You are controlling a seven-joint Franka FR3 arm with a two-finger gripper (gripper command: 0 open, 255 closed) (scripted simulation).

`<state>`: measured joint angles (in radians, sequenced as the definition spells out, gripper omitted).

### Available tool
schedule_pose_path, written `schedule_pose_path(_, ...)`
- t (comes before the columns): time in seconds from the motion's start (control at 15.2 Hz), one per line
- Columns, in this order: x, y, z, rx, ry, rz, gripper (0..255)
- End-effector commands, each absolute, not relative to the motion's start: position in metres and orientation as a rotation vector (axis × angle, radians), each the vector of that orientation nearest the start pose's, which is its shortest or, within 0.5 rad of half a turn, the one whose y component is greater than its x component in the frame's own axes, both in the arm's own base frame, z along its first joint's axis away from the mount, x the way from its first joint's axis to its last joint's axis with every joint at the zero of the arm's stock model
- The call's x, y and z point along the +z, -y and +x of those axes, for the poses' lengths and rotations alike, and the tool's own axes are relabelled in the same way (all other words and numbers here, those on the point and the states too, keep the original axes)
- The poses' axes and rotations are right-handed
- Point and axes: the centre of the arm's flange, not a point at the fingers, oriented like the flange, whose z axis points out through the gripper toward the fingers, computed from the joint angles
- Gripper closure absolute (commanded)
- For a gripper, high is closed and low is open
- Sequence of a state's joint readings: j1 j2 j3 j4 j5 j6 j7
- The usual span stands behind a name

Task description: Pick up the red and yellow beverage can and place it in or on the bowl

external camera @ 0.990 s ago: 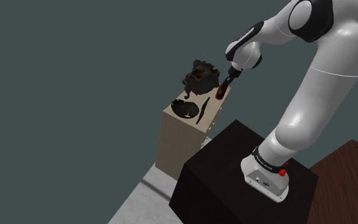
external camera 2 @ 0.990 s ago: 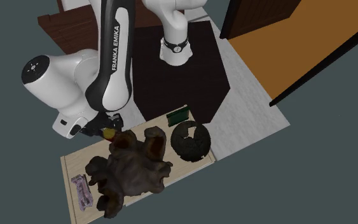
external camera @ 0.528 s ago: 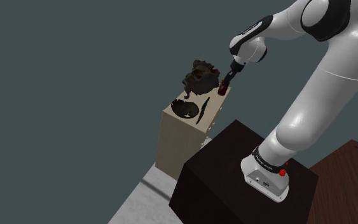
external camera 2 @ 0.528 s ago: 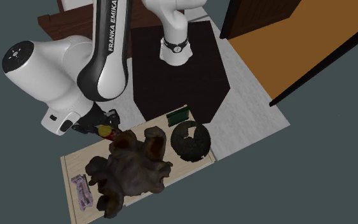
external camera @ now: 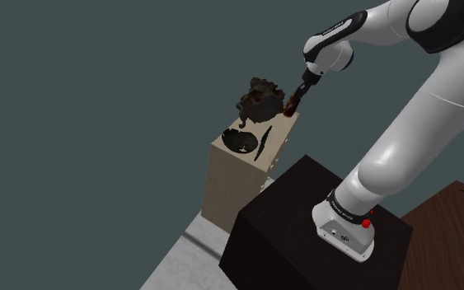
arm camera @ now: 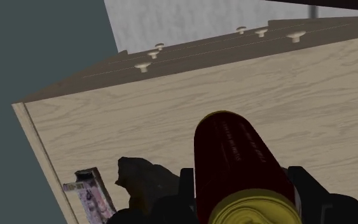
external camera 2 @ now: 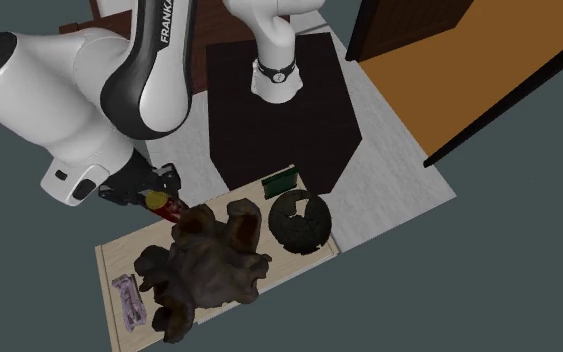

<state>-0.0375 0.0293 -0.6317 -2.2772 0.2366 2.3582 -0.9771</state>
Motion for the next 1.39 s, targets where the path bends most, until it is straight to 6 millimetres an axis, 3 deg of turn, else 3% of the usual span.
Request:
schedule_pose_path(0.0,0.361,0.322,0.413,-0.235,0.223,-3.063,255)
schedule_pose_path(0.07,0.365,0.322,0.413,-0.235,0.223,-3.063,255)
schedule_pose_path(1.32,0.394,0.077,0.455,-0.235,0.223,-3.063,255)
